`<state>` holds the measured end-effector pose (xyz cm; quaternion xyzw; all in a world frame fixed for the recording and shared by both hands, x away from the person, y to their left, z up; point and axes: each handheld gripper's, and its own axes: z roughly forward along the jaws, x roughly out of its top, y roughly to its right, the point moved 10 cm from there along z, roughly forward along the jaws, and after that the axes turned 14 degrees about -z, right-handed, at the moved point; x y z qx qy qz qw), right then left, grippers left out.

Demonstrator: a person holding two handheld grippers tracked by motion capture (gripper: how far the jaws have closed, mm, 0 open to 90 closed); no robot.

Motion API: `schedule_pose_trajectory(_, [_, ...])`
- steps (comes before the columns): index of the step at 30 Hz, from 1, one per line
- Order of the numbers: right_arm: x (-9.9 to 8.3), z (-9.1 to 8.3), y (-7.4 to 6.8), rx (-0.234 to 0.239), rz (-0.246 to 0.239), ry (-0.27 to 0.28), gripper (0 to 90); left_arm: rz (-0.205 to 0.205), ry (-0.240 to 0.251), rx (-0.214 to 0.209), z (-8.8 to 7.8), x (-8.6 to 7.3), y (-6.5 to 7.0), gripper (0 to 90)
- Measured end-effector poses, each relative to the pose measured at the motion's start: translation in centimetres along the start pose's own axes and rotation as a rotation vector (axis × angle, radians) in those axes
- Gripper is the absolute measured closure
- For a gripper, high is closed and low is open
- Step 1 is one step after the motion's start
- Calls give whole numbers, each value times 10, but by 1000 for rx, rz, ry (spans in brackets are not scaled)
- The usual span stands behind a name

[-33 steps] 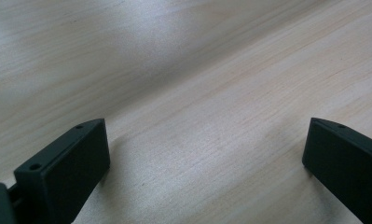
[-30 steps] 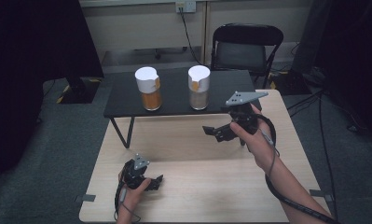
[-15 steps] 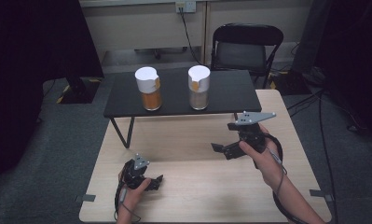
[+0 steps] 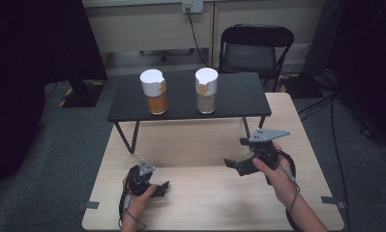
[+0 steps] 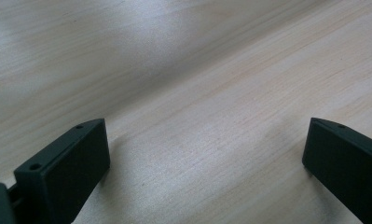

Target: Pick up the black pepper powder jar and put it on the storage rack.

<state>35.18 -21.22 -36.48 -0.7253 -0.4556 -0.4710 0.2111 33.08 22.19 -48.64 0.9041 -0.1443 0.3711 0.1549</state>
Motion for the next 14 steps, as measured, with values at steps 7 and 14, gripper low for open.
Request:
schedule_pose_trajectory(7, [-23, 5, -6, 10, -13, -23, 10, 0, 0, 0, 0, 0, 0, 0])
schedule_pose_trajectory(14, [-51, 14, -12, 22, 7, -67, 11, 0, 0, 0, 0, 0, 0, 0])
